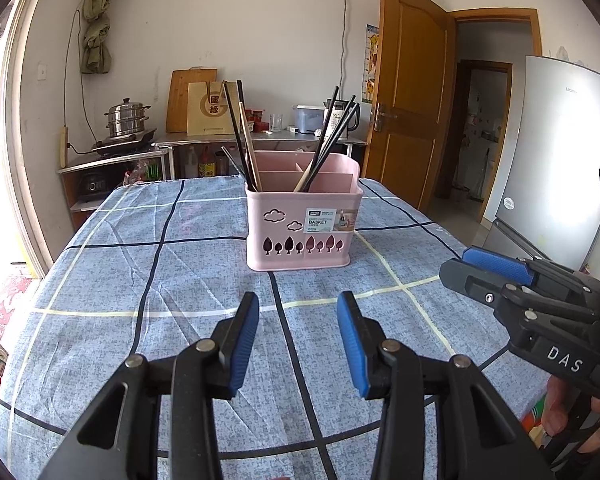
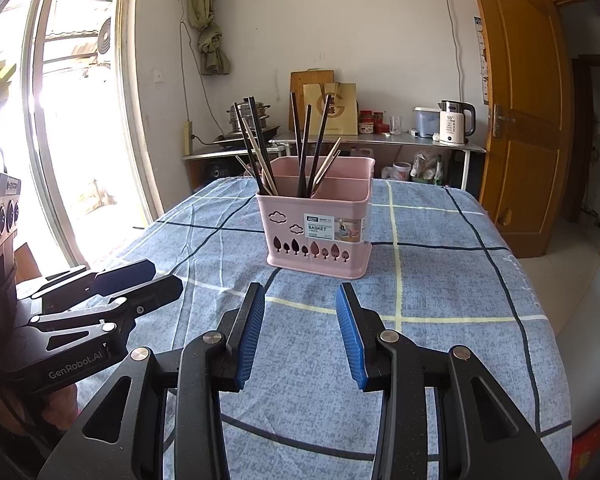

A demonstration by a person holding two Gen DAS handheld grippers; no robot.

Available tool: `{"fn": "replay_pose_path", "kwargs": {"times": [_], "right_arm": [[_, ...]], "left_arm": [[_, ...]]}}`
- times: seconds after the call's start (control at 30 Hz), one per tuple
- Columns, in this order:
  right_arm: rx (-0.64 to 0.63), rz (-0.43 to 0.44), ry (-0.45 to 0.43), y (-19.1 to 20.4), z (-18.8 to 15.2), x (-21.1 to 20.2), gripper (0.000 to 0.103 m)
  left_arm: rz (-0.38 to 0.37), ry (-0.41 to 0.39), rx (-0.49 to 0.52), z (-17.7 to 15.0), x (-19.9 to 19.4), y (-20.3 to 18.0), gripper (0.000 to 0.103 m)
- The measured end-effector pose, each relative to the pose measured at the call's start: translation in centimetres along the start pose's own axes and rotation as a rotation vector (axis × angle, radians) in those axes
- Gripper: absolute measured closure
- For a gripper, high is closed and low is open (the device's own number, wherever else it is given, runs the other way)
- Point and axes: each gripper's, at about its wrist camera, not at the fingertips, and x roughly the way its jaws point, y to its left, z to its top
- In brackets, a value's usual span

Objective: Organize utensils

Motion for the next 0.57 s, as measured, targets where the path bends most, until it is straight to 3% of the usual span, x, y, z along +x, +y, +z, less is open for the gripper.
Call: {"fn": "replay_pose_path", "kwargs": {"times": [0.57], "right_arm": [[-0.001, 0.003, 0.005, 0.18, -0.51, -0.03, 0.065]], "left_arm": [[-0.004, -0.010, -0.010, -0.21, -0.13, -0.08, 0.060]]}}
